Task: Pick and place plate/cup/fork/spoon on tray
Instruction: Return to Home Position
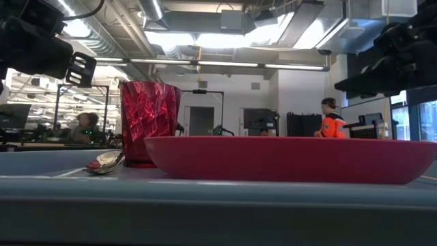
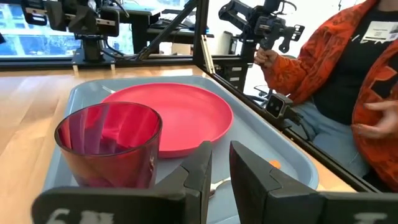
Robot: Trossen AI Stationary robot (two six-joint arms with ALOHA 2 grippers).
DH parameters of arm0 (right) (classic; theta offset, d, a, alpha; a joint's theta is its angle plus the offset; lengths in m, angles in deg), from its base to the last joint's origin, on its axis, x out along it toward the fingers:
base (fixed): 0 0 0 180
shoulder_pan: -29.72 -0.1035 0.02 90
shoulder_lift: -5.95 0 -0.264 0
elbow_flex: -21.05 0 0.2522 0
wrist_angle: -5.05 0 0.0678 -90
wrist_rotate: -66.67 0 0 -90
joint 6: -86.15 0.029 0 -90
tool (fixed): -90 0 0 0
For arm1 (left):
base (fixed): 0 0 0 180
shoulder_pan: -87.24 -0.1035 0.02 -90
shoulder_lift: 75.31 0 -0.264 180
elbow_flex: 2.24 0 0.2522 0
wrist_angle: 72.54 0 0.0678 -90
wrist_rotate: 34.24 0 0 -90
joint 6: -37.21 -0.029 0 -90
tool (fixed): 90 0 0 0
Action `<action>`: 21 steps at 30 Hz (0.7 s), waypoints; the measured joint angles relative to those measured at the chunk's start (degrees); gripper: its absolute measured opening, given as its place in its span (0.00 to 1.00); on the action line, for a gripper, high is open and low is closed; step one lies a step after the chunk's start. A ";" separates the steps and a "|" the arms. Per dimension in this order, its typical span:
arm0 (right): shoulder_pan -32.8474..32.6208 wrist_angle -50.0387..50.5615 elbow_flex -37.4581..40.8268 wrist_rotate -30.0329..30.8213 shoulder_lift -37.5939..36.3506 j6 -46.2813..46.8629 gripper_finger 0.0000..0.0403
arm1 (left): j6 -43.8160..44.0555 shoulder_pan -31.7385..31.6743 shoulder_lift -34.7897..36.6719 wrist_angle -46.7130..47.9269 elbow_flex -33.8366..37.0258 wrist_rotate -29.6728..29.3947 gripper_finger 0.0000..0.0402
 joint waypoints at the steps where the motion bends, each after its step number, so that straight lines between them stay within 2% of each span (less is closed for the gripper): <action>1: 0.00 0.01 0.01 -0.41 0.03 -0.01 0.22 | 0.00 0.00 0.00 -0.02 0.00 0.02 0.13; 5: 0.00 0.49 0.01 -2.54 -0.09 -2.66 0.22 | 0.00 0.00 0.00 0.02 0.00 -0.01 0.13; 21: -0.02 0.45 0.00 -2.57 -0.10 -2.66 0.22 | 0.00 0.00 0.00 0.05 0.00 0.02 0.13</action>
